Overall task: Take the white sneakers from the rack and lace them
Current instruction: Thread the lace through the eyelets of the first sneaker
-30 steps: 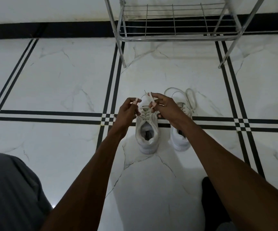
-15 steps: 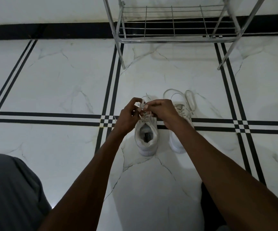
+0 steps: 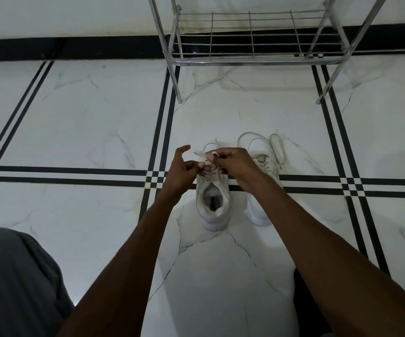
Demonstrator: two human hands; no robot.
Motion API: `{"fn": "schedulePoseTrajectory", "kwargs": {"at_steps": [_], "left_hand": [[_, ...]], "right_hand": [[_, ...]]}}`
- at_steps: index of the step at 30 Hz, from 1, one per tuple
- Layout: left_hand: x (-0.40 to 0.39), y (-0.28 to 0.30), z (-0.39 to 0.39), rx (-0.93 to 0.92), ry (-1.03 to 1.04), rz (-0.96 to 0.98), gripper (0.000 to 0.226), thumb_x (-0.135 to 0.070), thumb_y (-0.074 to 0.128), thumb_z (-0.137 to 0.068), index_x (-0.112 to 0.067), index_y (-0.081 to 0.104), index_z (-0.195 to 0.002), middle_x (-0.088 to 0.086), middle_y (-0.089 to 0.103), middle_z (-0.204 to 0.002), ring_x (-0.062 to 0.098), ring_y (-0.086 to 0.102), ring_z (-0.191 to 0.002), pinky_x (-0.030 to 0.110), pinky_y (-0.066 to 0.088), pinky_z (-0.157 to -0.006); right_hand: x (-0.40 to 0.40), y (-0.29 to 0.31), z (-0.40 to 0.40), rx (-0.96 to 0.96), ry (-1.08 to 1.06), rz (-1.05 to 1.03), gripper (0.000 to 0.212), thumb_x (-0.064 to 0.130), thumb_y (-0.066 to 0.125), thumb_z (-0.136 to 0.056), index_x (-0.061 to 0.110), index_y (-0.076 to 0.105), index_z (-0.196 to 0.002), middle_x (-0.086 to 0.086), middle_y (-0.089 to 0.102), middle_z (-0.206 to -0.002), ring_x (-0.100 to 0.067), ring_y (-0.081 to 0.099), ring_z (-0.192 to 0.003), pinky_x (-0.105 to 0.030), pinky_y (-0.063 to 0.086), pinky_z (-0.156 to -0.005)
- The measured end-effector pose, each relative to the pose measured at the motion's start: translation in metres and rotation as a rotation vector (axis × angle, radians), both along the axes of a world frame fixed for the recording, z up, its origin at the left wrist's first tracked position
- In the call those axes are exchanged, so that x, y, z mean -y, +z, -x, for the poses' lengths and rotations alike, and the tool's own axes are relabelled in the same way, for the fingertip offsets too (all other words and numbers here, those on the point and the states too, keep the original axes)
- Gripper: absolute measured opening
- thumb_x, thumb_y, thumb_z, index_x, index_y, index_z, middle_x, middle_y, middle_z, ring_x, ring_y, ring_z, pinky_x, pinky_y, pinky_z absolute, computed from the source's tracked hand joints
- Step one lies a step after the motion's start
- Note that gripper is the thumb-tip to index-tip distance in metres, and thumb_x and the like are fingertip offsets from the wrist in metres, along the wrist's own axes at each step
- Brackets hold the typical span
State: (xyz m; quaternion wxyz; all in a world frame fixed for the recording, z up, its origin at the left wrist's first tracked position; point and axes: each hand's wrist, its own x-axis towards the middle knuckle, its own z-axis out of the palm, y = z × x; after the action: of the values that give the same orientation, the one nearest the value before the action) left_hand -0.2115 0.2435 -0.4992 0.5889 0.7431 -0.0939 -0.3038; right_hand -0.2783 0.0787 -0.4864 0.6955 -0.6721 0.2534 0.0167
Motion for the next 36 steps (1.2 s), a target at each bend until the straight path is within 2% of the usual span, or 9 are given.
{"fn": "schedulePoseTrajectory", "kwargs": {"at_steps": [3,7,9,12,17,22,27,31,36], "left_hand": [[-0.001,-0.002,-0.002,-0.062,0.029,0.006,0.063,-0.010,0.070,-0.095,-0.014,0.036,-0.148,0.014,0.077,-0.101,0.023,0.073,-0.097,0.050,0.056,-0.095],[0.001,0.000,-0.002,-0.050,0.033,0.002,0.054,-0.015,0.070,-0.096,-0.013,0.045,-0.143,0.009,0.079,-0.101,0.022,0.075,-0.100,0.047,0.056,-0.097],[0.003,0.001,-0.001,-0.049,0.043,-0.001,0.048,-0.021,0.067,-0.098,-0.017,0.048,-0.142,0.007,0.079,-0.105,0.022,0.074,-0.105,0.045,0.055,-0.101],[0.005,0.004,0.001,-0.046,0.041,0.017,0.042,-0.021,0.055,-0.103,-0.019,0.049,-0.145,0.001,0.079,-0.110,0.021,0.071,-0.111,0.041,0.053,-0.099],[0.008,0.009,0.001,0.030,-0.080,0.004,0.047,-0.006,0.061,-0.099,-0.019,0.055,-0.144,0.002,0.073,-0.125,0.016,0.070,-0.112,0.023,0.059,-0.080],[0.008,0.004,-0.004,0.194,-0.058,-0.119,0.018,-0.012,0.068,-0.096,-0.007,0.078,-0.110,0.008,0.078,-0.108,0.025,0.076,-0.097,0.041,0.064,-0.082],[-0.008,0.002,-0.007,0.330,0.010,-0.400,0.007,-0.025,0.074,-0.091,-0.027,0.080,-0.090,-0.016,0.075,-0.086,-0.001,0.068,-0.074,0.035,0.052,-0.085],[-0.030,-0.002,0.001,0.402,0.002,-0.654,0.009,-0.036,0.071,-0.090,-0.030,0.076,-0.093,-0.013,0.074,-0.089,0.010,0.060,-0.093,0.054,0.036,-0.107],[-0.039,0.002,0.009,0.446,0.034,-0.679,0.009,-0.034,0.072,-0.092,-0.026,0.076,-0.091,-0.017,0.061,-0.076,0.012,0.056,-0.089,0.052,0.031,-0.103]], "right_hand": [[0.011,0.005,0.001,0.022,0.221,0.328,0.015,0.022,0.075,-0.087,0.013,0.080,-0.098,-0.007,0.079,-0.089,-0.022,0.074,-0.075,-0.027,0.058,-0.066],[0.017,0.016,-0.003,0.059,0.368,0.738,0.013,0.014,0.079,-0.079,0.015,0.082,-0.092,0.003,0.074,-0.081,-0.002,0.061,-0.067,-0.010,0.044,-0.062],[0.014,0.012,-0.005,0.112,0.321,0.813,0.010,0.013,0.080,-0.074,0.016,0.082,-0.083,0.001,0.076,-0.079,-0.008,0.064,-0.067,-0.021,0.051,-0.064],[0.004,0.004,-0.002,0.131,0.156,0.820,0.005,0.018,0.080,-0.071,0.020,0.078,-0.075,0.004,0.076,-0.075,-0.010,0.070,-0.070,-0.034,0.061,-0.068],[-0.001,0.003,-0.001,0.115,-0.036,0.608,0.009,0.014,0.083,-0.073,0.011,0.079,-0.080,0.000,0.077,-0.076,0.002,0.066,-0.056,-0.012,0.054,-0.059],[0.007,0.005,0.002,0.021,-0.043,0.488,0.015,0.018,0.089,-0.069,0.012,0.081,-0.080,-0.002,0.077,-0.075,-0.016,0.074,-0.059,-0.035,0.064,-0.060],[0.030,0.002,0.008,-0.186,-0.063,0.663,0.021,0.029,0.090,-0.067,0.012,0.082,-0.077,-0.004,0.078,-0.078,-0.014,0.071,-0.074,-0.028,0.058,-0.072],[0.043,-0.012,0.014,-0.425,-0.089,0.802,0.024,0.029,0.084,-0.069,0.010,0.076,-0.082,-0.007,0.076,-0.088,-0.018,0.067,-0.085,-0.026,0.051,-0.067],[0.035,-0.018,0.023,-0.436,-0.042,0.890,0.024,0.019,0.084,-0.068,0.008,0.072,-0.085,-0.015,0.073,-0.093,-0.029,0.072,-0.087,-0.034,0.060,-0.074]]}}
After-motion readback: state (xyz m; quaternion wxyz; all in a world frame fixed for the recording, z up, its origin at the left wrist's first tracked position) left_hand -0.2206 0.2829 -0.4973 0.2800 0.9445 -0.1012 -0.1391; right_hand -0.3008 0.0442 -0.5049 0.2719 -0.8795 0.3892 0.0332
